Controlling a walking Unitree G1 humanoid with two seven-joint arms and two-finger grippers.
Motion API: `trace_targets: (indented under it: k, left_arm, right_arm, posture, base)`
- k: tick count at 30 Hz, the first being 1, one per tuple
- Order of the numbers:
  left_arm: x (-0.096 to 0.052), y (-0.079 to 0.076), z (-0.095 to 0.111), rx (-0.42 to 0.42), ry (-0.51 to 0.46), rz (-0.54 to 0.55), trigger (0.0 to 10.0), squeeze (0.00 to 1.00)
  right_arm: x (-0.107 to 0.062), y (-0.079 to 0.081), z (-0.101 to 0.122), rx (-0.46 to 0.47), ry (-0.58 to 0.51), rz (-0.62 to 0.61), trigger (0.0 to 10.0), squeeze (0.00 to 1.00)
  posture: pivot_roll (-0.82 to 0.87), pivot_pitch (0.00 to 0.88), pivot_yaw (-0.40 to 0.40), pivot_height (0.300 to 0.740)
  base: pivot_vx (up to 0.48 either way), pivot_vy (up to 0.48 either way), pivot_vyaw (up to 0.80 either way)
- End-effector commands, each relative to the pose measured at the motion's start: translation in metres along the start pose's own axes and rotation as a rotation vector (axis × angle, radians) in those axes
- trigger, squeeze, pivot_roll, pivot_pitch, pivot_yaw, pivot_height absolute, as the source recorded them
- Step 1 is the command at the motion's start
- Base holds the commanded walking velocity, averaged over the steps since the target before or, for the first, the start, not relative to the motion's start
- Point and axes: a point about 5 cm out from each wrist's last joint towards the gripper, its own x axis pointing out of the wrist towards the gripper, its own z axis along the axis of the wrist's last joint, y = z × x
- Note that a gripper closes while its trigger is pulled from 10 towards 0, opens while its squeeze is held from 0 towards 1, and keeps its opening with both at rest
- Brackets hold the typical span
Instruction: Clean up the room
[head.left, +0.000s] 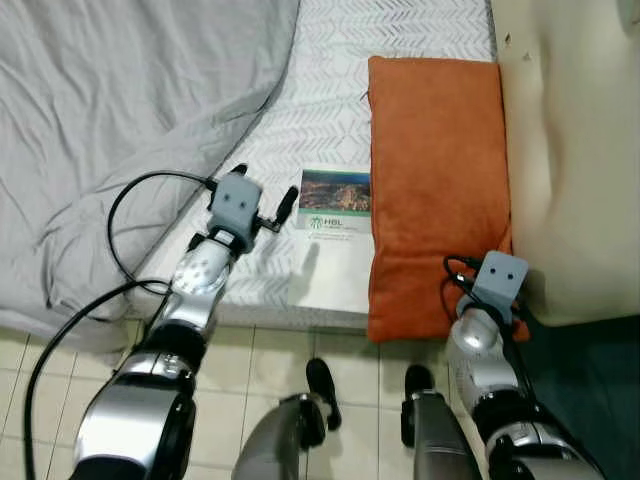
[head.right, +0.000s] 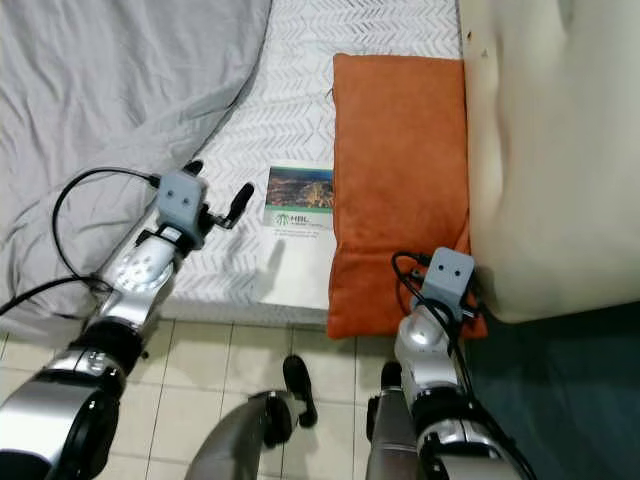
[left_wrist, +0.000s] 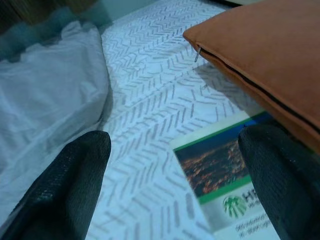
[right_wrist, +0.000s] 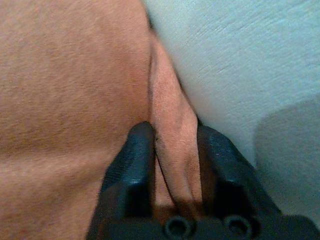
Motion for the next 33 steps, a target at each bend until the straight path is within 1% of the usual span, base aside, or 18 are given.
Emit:
trace_targets:
  k: [1, 3, 4, 5, 6, 9, 10, 12, 15, 17, 18, 21, 23, 27, 28, 29, 30, 33]
  left_arm:
    - [-0.022, 0.006, -0.001, 0.022, -0.037, -0.026, 10.0, 1.00]
    - [-0.037, 0.003, -0.001, 0.020, -0.047, -0.050, 10.0, 1.00]
    - [-0.037, 0.003, -0.001, 0.020, -0.047, -0.050, 10.0, 1.00]
    - [-0.050, -0.003, -0.004, -0.001, -0.025, -0.061, 10.0, 1.00]
    - [-0.050, -0.003, -0.004, -0.001, -0.025, -0.061, 10.0, 1.00]
    - [-0.080, -0.018, -0.022, -0.075, 0.084, -0.065, 10.0, 1.00]
    - [-0.080, -0.018, -0.022, -0.075, 0.084, -0.065, 10.0, 1.00]
    - [-0.100, -0.032, -0.035, -0.130, 0.187, -0.083, 10.0, 1.00]
    - [-0.105, -0.036, -0.039, -0.143, 0.212, -0.087, 10.0, 1.00]
    - [-0.120, -0.042, -0.050, -0.150, 0.293, -0.091, 10.0, 1.00]
    - [-0.131, -0.047, -0.060, -0.127, 0.374, -0.087, 10.0, 1.00]
    - [-0.136, -0.047, -0.061, -0.120, 0.395, -0.077, 10.0, 1.00]
    - [-0.136, -0.047, -0.057, -0.127, 0.400, -0.043, 10.0, 1.00]
    - [-0.130, -0.047, -0.061, -0.140, 0.425, 0.002, 10.0, 1.00]
    - [-0.127, -0.048, -0.068, -0.162, 0.454, 0.036, 10.0, 0.12]
    - [-0.127, -0.048, -0.068, -0.162, 0.454, 0.036, 10.0, 0.12]
    - [-0.128, -0.049, -0.069, -0.172, 0.462, 0.053, 10.0, 0.00]
    - [-0.148, -0.057, -0.058, -0.221, 0.457, 0.057, 10.0, 0.00]
  right_arm:
    - [-0.005, 0.003, 0.001, -0.024, -0.032, 0.009, 10.0, 1.00]
    - [-0.001, 0.006, 0.023, -0.051, -0.159, 0.018, 10.0, 1.00]
    - [-0.001, 0.006, 0.023, -0.051, -0.159, 0.018, 10.0, 1.00]
    - [-0.001, 0.008, 0.040, -0.065, -0.254, 0.028, 10.0, 1.00]
    - [-0.001, 0.008, 0.040, -0.065, -0.254, 0.028, 10.0, 1.00]
    - [-0.010, 0.012, 0.065, -0.101, -0.414, 0.079, 10.0, 1.00]
    - [-0.010, 0.012, 0.065, -0.101, -0.414, 0.079, 10.0, 1.00]
    - [-0.023, 0.020, 0.069, -0.105, -0.461, 0.178, 10.0, 1.00]
    - [-0.027, 0.022, 0.069, -0.104, -0.467, 0.211, 10.0, 1.00]
    - [-0.042, 0.021, 0.060, -0.107, -0.453, 0.265, 10.0, 1.00]
    - [-0.058, 0.012, 0.049, -0.129, -0.426, 0.297, 10.0, 1.00]
    - [-0.068, 0.004, 0.043, -0.139, -0.405, 0.319, 10.0, 1.00]
    - [-0.084, -0.008, 0.035, -0.137, -0.349, 0.369, 10.0, 1.00]
    - [-0.091, -0.012, 0.014, -0.135, -0.231, 0.432, 10.0, 1.00]
    - [-0.096, -0.014, -0.011, -0.114, -0.081, 0.506, 10.0, 0.52]
    - [-0.096, -0.014, -0.011, -0.114, -0.081, 0.506, 10.0, 0.52]
    - [-0.100, -0.019, -0.019, -0.099, -0.021, 0.530, 10.0, 0.00]
    - [-0.112, -0.044, -0.019, -0.030, 0.058, 0.583, 10.0, 0.00]
  posture:
    - [-0.07, 0.546, 0.171, 0.740]
    - [-0.06, 0.543, 0.167, 0.740]
    - [-0.06, 0.543, 0.167, 0.740]
    - [-0.05, 0.542, 0.162, 0.740]
    - [-0.05, 0.542, 0.162, 0.740]
    - [-0.05, 0.540, 0.156, 0.740]
    - [-0.05, 0.540, 0.156, 0.740]
    - [-0.06, 0.536, 0.149, 0.740]
    - [-0.05, 0.534, 0.147, 0.740]
    - [-0.06, 0.512, 0.135, 0.740]
    - [-0.07, 0.452, 0.121, 0.740]
    - [-0.07, 0.433, 0.118, 0.740]
    - [-0.07, 0.337, 0.108, 0.740]
    - [-0.08, 0.263, 0.102, 0.740]
    - [-0.09, 0.193, 0.092, 0.740]
    - [-0.09, 0.193, 0.092, 0.740]
    - [-0.09, 0.160, 0.090, 0.740]
    - [-0.09, 0.074, 0.082, 0.740]
  base:
    - [0.000, 0.000, 0.00]
    - [0.000, 0.000, 0.00]
    - [0.000, 0.000, 0.00]
    - [0.000, 0.000, 0.00]
    - [0.000, 0.000, 0.00]
    - [0.000, 0.000, 0.00]
    - [0.000, 0.000, 0.00]
    - [0.000, 0.000, 0.00]
    - [0.000, 0.000, 0.00]
    - [0.000, 0.000, 0.00]
    - [0.000, 0.000, 0.00]
    - [0.000, 0.000, 0.00]
    - [0.000, 0.000, 0.00]
    - [0.000, 0.000, 0.00]
    - [0.000, 0.000, 0.00]
    - [0.000, 0.000, 0.00]
    - [0.000, 0.000, 0.00]
    - [0.000, 0.000, 0.00]
